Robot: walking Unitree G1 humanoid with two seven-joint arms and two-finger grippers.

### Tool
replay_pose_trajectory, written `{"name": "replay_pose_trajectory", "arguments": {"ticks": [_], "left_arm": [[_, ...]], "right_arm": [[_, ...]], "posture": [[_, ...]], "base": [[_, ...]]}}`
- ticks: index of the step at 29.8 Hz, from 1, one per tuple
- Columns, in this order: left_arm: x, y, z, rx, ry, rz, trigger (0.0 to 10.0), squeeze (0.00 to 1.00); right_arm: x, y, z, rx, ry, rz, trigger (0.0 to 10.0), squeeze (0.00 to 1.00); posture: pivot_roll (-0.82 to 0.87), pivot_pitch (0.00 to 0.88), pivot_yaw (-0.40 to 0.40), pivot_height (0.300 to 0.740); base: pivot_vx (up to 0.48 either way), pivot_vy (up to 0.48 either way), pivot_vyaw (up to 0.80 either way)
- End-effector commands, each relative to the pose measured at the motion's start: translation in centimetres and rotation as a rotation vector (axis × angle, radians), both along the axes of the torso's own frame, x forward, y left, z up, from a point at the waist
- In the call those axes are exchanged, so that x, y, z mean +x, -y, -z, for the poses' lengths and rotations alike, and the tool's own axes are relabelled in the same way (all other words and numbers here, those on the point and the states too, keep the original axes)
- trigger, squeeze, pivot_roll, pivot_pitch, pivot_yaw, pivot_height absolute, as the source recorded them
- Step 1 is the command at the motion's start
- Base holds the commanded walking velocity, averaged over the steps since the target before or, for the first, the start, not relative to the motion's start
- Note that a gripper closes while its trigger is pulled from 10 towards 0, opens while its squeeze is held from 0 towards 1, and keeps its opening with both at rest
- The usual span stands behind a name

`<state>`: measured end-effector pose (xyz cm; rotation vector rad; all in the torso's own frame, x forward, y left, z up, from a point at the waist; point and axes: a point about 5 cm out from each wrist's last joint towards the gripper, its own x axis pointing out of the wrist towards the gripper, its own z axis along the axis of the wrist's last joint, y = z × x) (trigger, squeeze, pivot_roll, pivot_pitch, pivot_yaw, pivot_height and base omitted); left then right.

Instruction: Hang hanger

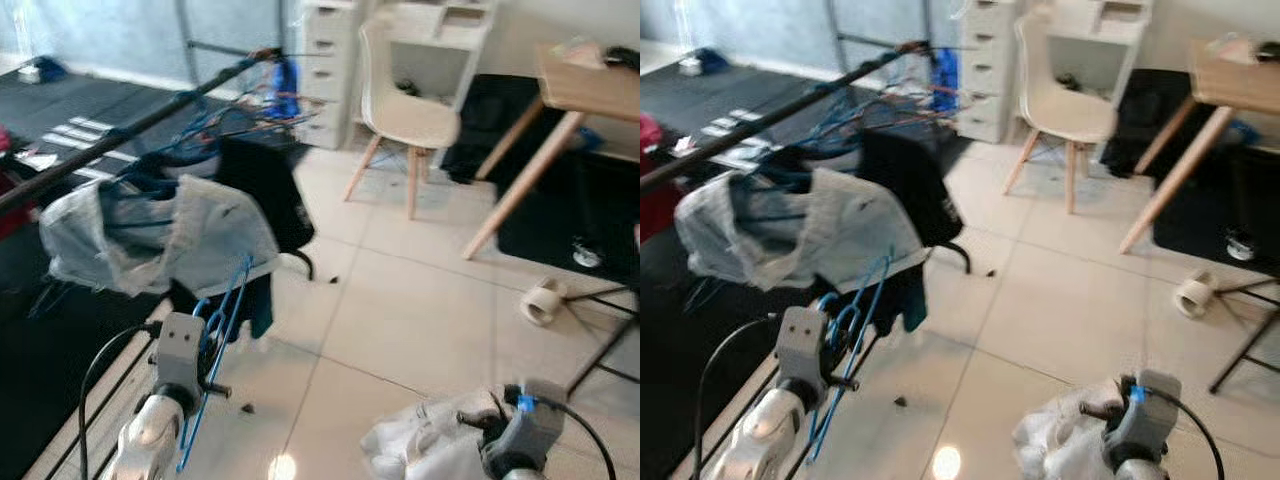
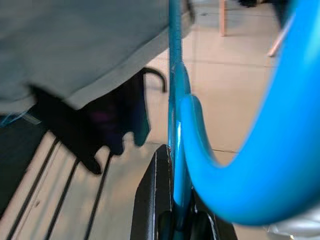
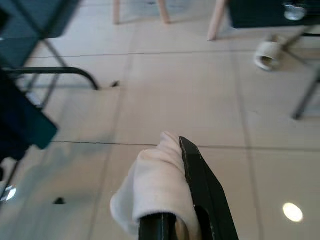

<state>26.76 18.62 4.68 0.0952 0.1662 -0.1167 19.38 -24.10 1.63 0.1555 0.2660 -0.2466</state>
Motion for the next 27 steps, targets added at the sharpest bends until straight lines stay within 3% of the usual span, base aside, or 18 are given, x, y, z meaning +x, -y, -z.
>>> {"name": "replay_pose_trajectory", "arguments": {"ticks": [1, 6, 11, 18, 27], "left_arm": [[-0.9, -0.7, 1.4, 0.043, -0.061, -0.012, 10.0, 0.0], [-1.4, -0.8, 2.7, 0.045, -0.11, -0.029, 10.0, 0.0], [-1.9, -0.9, 3.7, -0.007, -0.146, -0.043, 10.0, 0.0], [-1.3, -0.9, 3.6, -0.039, -0.137, -0.046, 10.0, 0.0], [-1.2, -0.9, 3.7, -0.026, -0.129, -0.048, 10.0, 0.0]], "right_arm": [[-0.5, -0.2, 0.6, -0.004, -0.011, -0.001, 10.0, 0.0], [-0.5, 0.0, 1.1, 0.033, -0.011, 0.007, 10.0, 0.0], [-0.1, -0.5, 0.7, 0.044, 0.01, 0.0, 10.0, 0.0], [1.0, -3.3, -1.0, 0.044, 0.06, -0.013, 10.0, 0.0], [2.9, -4.5, 0.6, 0.062, 0.026, -0.03, 10.0, 0.0]], "posture": [[-0.02, 0.12, -0.014, 0.74], [-0.02, 0.123, -0.011, 0.74], [-0.03, 0.124, -0.011, 0.74], [-0.03, 0.123, -0.012, 0.74], [-0.02, 0.106, -0.008, 0.74]], "base": [[0.0, 0.0, -0.8], [0.0, 0.0, -0.8], [0.0, 0.0, -0.8], [0.0, 0.0, -0.8], [0.0, 0.0, -0.8]]}}
